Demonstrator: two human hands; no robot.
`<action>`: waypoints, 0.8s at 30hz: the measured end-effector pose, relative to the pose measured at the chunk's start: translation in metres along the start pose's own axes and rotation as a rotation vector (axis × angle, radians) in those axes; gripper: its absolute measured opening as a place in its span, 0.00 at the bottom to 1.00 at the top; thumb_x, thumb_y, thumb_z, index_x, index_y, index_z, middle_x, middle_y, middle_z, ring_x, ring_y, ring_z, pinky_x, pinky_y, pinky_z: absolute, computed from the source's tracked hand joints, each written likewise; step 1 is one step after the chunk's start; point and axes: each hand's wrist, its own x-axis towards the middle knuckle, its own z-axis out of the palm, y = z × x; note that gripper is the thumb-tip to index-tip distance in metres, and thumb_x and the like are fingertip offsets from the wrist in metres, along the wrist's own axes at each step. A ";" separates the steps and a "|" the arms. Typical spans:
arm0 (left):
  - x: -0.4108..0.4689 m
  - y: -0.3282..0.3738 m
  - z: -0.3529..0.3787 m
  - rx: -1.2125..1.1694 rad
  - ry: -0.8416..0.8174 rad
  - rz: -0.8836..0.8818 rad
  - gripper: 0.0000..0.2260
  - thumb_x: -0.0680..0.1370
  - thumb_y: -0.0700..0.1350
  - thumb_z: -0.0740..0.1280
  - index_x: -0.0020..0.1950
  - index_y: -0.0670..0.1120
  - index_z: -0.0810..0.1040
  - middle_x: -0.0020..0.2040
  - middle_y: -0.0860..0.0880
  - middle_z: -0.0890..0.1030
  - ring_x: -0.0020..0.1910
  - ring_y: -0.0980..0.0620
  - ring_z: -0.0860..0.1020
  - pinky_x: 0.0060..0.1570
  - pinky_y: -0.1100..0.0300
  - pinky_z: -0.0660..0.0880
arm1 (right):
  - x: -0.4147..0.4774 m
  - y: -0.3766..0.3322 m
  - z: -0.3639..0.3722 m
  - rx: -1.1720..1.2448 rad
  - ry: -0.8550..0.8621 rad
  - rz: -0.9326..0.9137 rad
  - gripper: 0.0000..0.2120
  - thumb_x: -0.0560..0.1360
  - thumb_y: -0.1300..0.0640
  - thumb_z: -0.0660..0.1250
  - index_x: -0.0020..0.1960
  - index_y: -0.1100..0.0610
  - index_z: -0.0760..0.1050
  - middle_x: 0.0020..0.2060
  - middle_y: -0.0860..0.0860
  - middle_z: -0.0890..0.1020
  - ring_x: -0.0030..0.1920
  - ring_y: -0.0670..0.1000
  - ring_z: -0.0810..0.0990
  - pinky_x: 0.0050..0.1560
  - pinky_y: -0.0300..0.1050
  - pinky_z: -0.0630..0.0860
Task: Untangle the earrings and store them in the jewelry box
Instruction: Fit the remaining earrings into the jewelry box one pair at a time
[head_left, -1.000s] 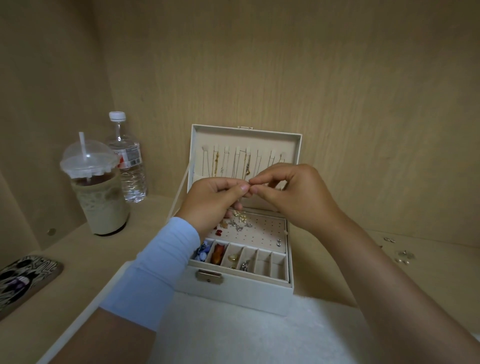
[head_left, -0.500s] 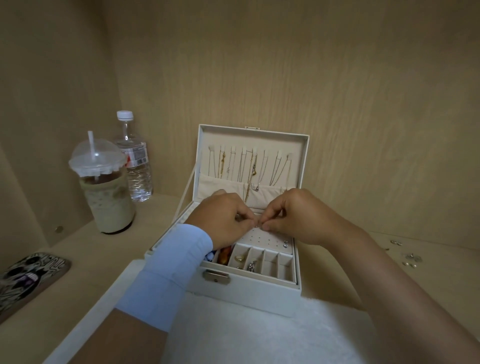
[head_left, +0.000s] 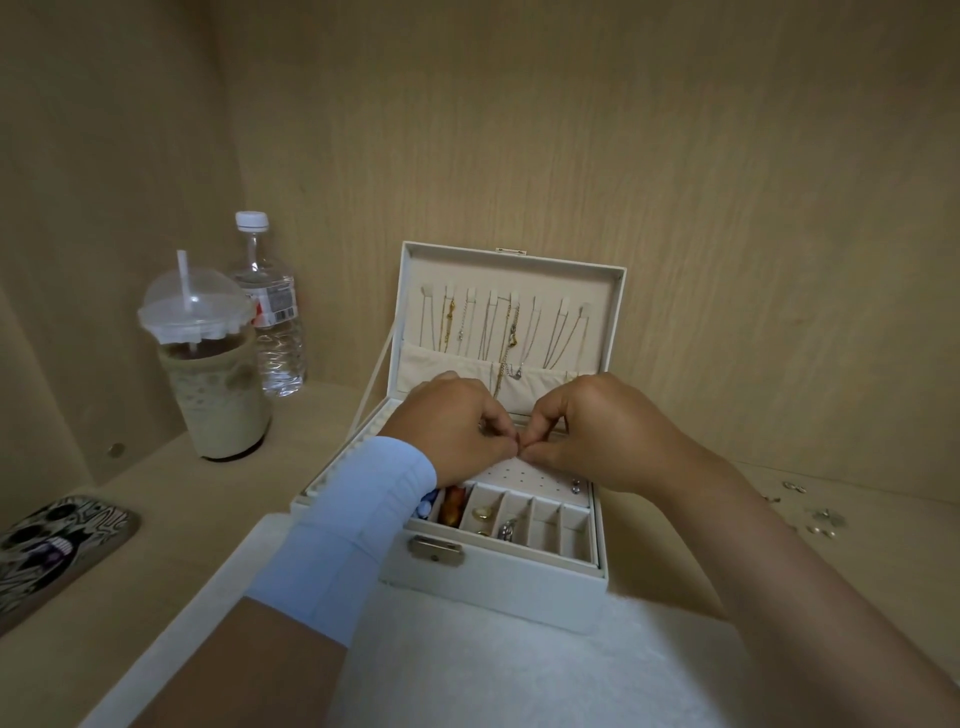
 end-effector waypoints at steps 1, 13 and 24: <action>0.000 0.001 0.000 0.002 0.008 -0.002 0.03 0.74 0.51 0.72 0.46 0.57 0.85 0.47 0.59 0.80 0.55 0.54 0.71 0.60 0.56 0.69 | 0.000 0.001 0.000 0.025 -0.013 0.000 0.01 0.72 0.52 0.77 0.43 0.46 0.86 0.38 0.38 0.85 0.42 0.39 0.81 0.48 0.43 0.80; 0.002 0.001 0.003 -0.006 0.034 -0.048 0.06 0.76 0.50 0.68 0.44 0.57 0.84 0.52 0.56 0.77 0.59 0.51 0.68 0.65 0.51 0.66 | 0.003 0.008 -0.005 0.318 -0.059 0.075 0.03 0.74 0.56 0.75 0.45 0.49 0.87 0.37 0.42 0.86 0.38 0.38 0.81 0.44 0.39 0.78; -0.003 0.002 -0.003 0.045 -0.020 0.034 0.11 0.77 0.45 0.64 0.48 0.56 0.85 0.50 0.60 0.78 0.54 0.56 0.68 0.62 0.57 0.64 | 0.003 0.006 -0.002 0.195 -0.170 0.113 0.03 0.72 0.52 0.77 0.45 0.44 0.86 0.41 0.40 0.86 0.45 0.40 0.82 0.54 0.44 0.80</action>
